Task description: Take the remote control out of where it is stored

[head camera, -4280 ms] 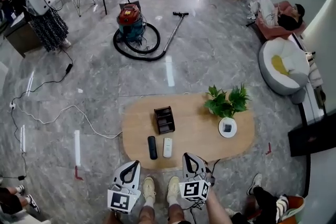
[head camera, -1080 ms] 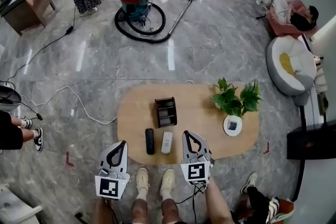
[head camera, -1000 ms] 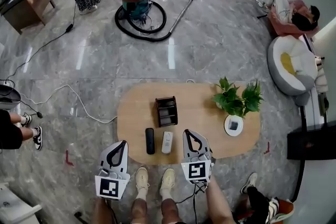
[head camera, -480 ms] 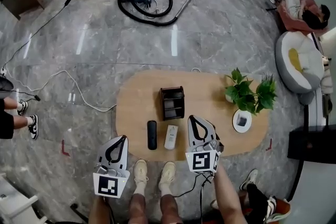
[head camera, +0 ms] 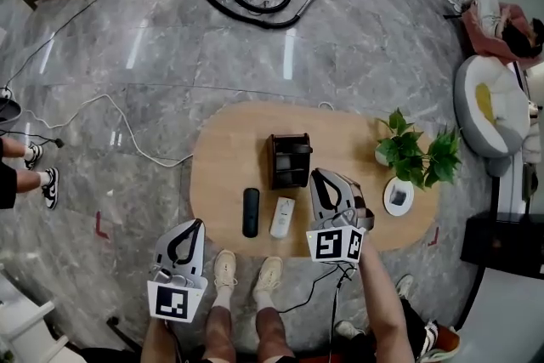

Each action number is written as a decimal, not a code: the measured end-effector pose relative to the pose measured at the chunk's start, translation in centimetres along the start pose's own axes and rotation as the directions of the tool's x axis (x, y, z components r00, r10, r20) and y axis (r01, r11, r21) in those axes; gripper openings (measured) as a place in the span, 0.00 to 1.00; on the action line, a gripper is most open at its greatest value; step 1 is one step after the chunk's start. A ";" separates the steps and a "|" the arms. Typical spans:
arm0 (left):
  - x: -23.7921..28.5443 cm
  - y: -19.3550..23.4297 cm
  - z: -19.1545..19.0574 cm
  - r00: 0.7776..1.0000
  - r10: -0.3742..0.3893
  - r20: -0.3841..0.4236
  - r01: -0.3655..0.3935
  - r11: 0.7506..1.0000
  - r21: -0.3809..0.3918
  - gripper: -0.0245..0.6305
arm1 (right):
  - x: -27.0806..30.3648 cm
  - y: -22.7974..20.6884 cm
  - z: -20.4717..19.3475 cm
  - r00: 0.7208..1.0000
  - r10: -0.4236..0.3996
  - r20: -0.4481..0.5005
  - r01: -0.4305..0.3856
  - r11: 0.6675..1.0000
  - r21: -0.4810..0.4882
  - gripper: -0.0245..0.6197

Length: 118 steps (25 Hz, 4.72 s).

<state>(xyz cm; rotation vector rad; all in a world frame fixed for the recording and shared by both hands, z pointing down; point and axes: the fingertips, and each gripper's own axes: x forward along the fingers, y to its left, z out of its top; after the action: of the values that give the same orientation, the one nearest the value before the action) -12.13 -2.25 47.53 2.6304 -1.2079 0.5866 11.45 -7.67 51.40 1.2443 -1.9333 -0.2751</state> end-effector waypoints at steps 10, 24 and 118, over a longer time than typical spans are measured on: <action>-0.6 0.0 -0.4 1.000 0.015 -0.006 -0.016 0.998 -0.055 0.04 | 2.9 0.1 0.1 0.993 0.112 -0.024 -0.114 0.989 -0.097 0.19; -1.8 0.2 -0.8 0.998 0.065 -0.023 -0.067 0.994 -0.091 0.04 | 6.5 1.3 -1.3 0.963 0.253 -0.093 -0.264 0.955 -0.133 0.28; -5.5 -5.2 4.0 0.996 -0.065 0.058 0.065 0.998 0.001 0.04 | -10.0 -2.2 -4.7 0.966 0.107 -0.235 -0.146 0.977 -0.154 0.20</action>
<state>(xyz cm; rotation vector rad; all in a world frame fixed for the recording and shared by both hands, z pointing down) -10.33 3.59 41.52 2.6920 -1.1332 0.5012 18.27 0.73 48.12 0.9903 -1.7466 -0.2176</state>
